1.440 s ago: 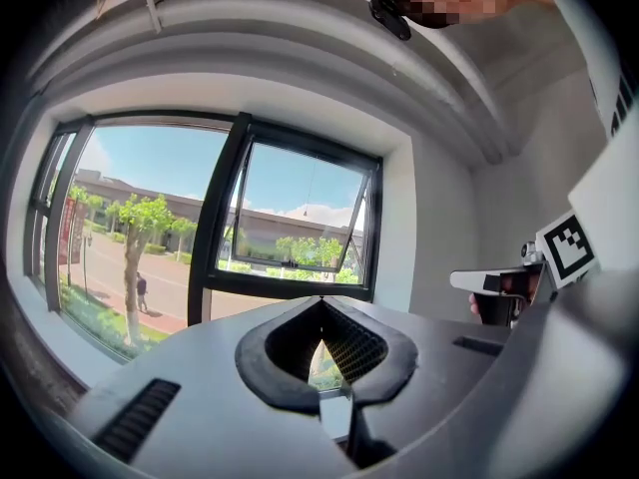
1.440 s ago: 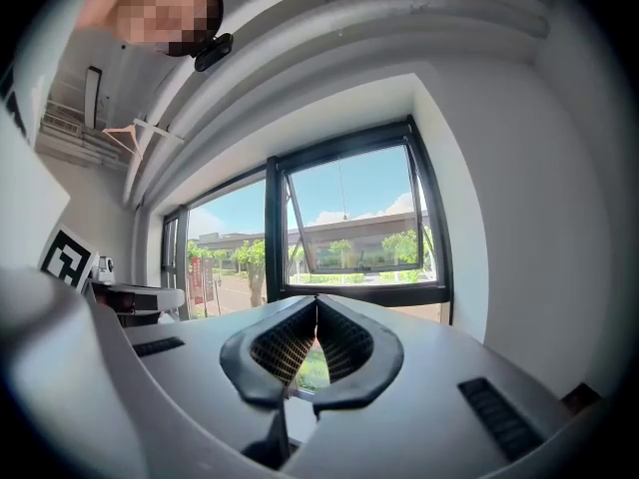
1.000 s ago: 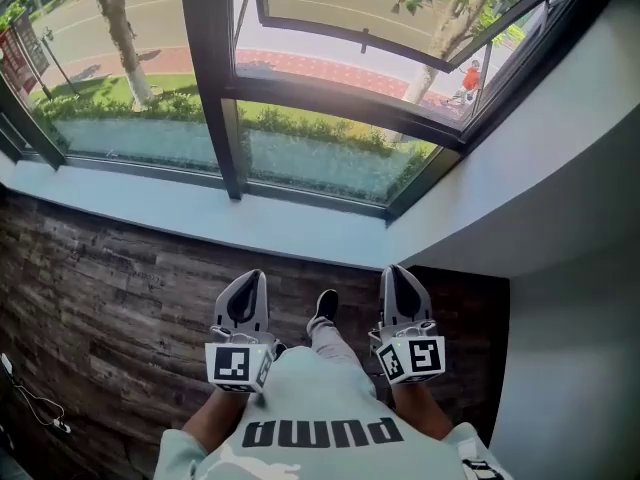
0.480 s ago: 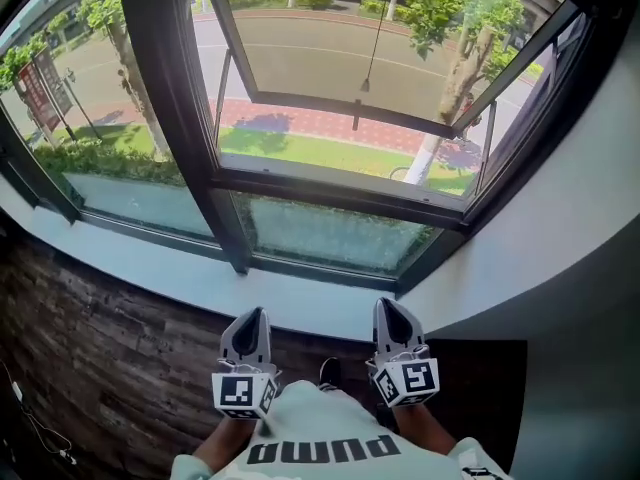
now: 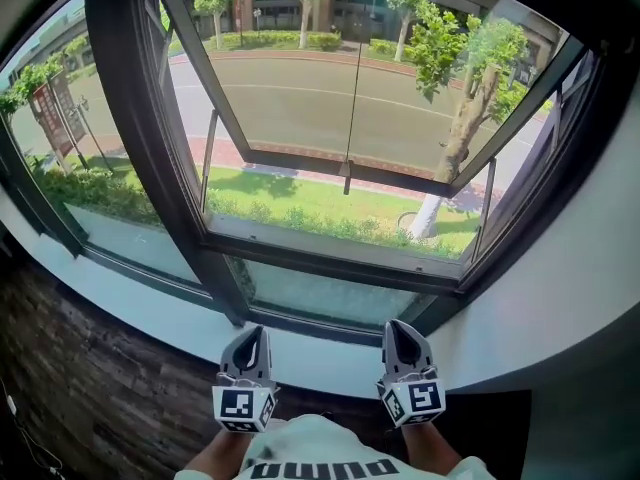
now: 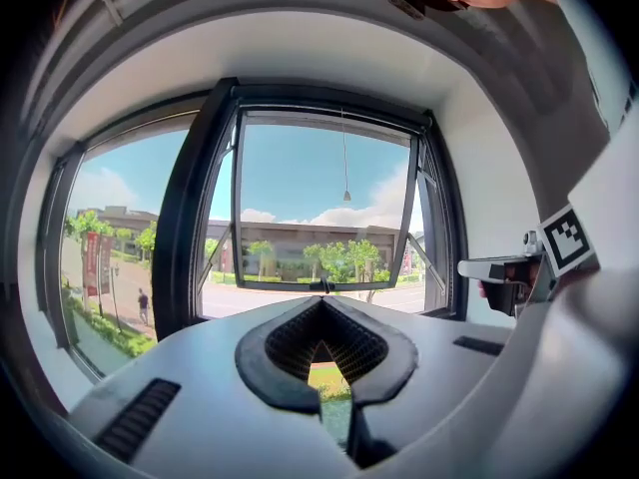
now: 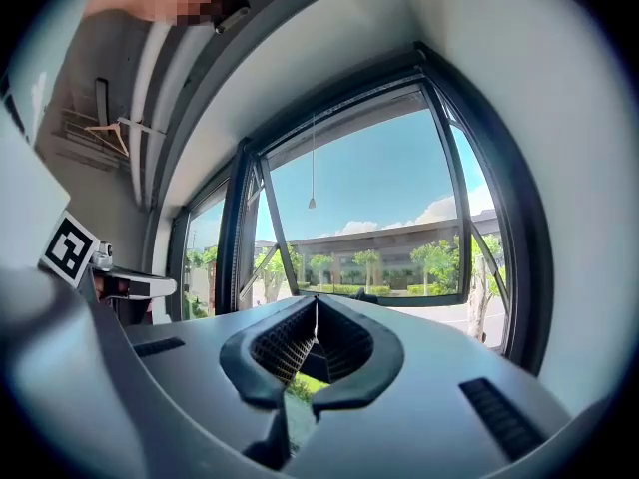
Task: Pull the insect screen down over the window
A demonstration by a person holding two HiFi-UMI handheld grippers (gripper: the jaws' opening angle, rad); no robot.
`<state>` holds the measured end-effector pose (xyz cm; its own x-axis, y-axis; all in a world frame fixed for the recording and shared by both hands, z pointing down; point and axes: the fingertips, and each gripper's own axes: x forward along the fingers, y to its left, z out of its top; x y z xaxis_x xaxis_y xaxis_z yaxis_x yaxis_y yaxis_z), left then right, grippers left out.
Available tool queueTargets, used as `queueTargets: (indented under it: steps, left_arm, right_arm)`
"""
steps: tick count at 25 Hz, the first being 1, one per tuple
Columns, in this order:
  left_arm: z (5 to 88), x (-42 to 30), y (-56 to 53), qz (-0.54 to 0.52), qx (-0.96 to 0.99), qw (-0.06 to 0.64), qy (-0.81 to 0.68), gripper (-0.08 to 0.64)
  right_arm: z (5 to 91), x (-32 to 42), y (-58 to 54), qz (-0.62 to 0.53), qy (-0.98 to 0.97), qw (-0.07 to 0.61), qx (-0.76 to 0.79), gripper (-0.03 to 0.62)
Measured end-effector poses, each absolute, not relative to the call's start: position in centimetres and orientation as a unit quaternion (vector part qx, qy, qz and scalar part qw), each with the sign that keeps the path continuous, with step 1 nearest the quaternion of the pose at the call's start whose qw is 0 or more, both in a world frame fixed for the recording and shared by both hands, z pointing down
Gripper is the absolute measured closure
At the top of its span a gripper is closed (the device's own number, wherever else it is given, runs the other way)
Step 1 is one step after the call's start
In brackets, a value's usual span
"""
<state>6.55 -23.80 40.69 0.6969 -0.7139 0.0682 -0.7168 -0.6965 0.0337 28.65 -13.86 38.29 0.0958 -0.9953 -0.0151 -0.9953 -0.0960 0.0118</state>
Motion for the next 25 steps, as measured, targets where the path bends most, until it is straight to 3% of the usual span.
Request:
queueTargets:
  steps: [7,13,15,17,20,25]
  left_arm:
    - [35.5,10.2,-31.3,0.034,0.933,-0.042,-0.355,0.546]
    - [25.8,12.5,-37.1,0.036,0.936,-0.175,-0.302,0.541]
    - [21.9,13.1,-38.6,0.041,0.927,-0.233,-0.291,0.434]
    - [18.5,13.4,-40.2,0.057,0.911,-0.29,-0.286,0.398]
    - [13.7,13.6,-43.1,0.087,0.875,-0.374,-0.296,0.325]
    - [4.5,13.3,-47.1,0.106,0.811,-0.465,-0.339,0.228]
  right_arm:
    - [31.8,33.2,-18.2,0.097,0.655,-0.036,-0.748,0.588]
    - [20.8,35.9,-20.0,0.22,0.606,-0.116,-0.755,0.586]
    - [16.8,36.7,-20.5,0.255,0.578,-0.145,-0.761,0.586]
    - [13.0,37.4,-21.2,0.293,0.546,-0.185,-0.763,0.576]
    - [7.6,38.2,-23.3,0.346,0.499,-0.25,-0.754,0.48]
    - [-2.0,38.0,-24.7,0.431,0.416,-0.318,-0.735,0.445]
